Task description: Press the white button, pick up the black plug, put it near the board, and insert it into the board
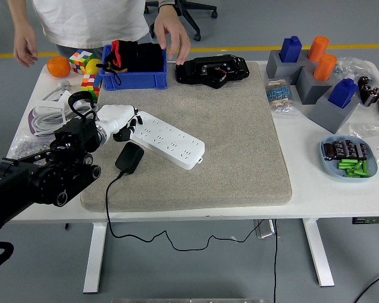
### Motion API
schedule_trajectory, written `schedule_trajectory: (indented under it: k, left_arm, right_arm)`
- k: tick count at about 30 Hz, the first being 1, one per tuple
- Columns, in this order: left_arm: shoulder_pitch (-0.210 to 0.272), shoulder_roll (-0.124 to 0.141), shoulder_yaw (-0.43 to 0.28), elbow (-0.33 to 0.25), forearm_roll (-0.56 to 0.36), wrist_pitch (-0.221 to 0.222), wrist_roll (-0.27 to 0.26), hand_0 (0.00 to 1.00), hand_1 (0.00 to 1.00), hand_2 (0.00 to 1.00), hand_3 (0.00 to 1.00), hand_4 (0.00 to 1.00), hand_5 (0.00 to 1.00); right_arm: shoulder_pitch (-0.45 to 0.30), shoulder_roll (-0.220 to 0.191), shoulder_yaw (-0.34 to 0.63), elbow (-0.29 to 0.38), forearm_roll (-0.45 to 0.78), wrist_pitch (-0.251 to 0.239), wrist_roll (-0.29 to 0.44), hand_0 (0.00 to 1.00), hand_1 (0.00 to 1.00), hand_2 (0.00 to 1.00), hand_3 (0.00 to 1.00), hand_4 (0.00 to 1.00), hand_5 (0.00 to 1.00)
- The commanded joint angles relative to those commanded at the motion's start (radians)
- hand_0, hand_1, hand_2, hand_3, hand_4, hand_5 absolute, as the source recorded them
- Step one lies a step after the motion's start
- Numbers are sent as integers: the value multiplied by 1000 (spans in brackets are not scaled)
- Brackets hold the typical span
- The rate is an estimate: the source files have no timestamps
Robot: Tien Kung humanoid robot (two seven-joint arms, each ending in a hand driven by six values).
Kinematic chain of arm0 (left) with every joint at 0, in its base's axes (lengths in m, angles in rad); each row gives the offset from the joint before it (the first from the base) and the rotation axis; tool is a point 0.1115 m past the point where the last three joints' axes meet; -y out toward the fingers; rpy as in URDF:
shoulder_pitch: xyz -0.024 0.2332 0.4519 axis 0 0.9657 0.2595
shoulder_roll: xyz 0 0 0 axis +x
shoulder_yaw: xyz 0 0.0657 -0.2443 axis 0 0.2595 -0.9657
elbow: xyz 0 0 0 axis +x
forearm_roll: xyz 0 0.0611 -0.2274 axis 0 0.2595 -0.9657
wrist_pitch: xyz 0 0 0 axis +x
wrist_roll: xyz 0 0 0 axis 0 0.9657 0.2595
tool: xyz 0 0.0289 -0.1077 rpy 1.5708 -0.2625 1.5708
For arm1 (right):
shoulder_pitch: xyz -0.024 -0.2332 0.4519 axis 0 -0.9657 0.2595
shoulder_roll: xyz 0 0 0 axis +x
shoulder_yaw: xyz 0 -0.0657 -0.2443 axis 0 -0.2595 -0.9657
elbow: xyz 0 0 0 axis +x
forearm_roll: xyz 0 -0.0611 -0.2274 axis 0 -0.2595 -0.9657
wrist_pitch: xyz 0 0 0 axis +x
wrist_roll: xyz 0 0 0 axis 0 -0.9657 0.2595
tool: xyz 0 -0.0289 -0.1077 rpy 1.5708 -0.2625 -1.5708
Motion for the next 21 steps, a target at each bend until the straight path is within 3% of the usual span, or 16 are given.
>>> schedule_trajectory:
  k: [12,21]
  left_arm:
    - [-7,-23,10,56,27,16,12,45,39,63,646,17,2]
    - [-13,-29,44,64,54,10,25,39,39,61,637,19,2]
  right_arm:
    - [3,1,-14,2,4,0,0,826,656,658,641,763,503]
    - [5,0,-14,1,5,0,-1,827,656,658,641,762,505]
